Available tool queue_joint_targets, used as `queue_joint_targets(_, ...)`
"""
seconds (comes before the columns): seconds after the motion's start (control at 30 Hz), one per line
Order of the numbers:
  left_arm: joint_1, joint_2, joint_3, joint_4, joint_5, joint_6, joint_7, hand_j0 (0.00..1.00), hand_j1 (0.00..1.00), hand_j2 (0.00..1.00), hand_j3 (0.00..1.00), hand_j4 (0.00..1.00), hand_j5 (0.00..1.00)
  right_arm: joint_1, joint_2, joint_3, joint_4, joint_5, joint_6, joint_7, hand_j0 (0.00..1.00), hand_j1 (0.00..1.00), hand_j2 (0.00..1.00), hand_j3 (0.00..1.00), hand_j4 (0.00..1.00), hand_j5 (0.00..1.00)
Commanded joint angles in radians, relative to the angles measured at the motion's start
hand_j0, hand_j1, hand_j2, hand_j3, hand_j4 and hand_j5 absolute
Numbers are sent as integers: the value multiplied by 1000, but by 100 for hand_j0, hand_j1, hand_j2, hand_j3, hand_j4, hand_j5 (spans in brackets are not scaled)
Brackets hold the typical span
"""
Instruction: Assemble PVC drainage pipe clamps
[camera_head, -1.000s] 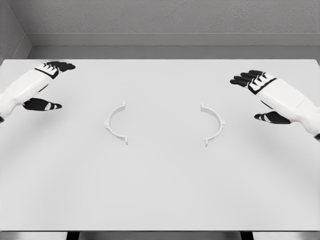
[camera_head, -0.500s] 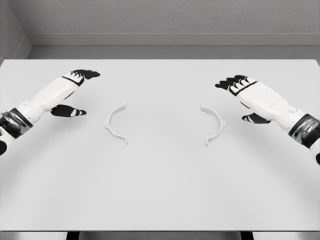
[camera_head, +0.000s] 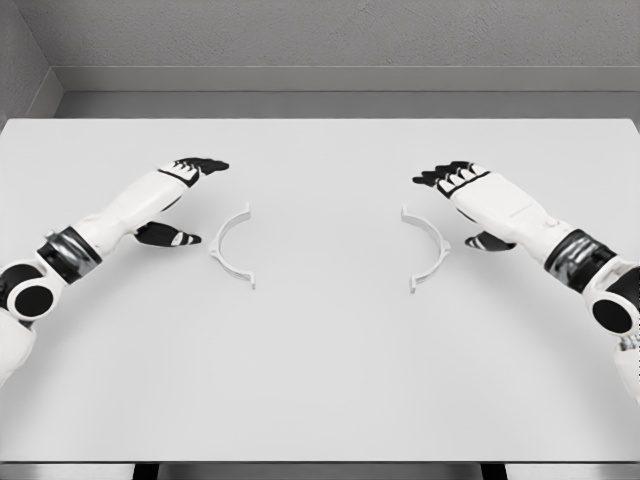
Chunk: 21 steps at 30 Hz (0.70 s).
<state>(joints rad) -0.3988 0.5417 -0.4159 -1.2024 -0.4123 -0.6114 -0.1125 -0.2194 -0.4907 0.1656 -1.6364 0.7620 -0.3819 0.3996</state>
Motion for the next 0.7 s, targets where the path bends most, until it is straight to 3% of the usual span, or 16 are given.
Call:
queue_joint_targets(0.0,0,-3,-7,6,6,1,1,100,100,100,100,100,100,0,7,5,15,3,1,-1,100,100,100,100,100,100)
queue_joint_targets(0.67,2,-2,-34,12,6,1,1,100,100,100,100,100,100,-23,27,37,58,20,1,-1,100,100,100,100,100,100)
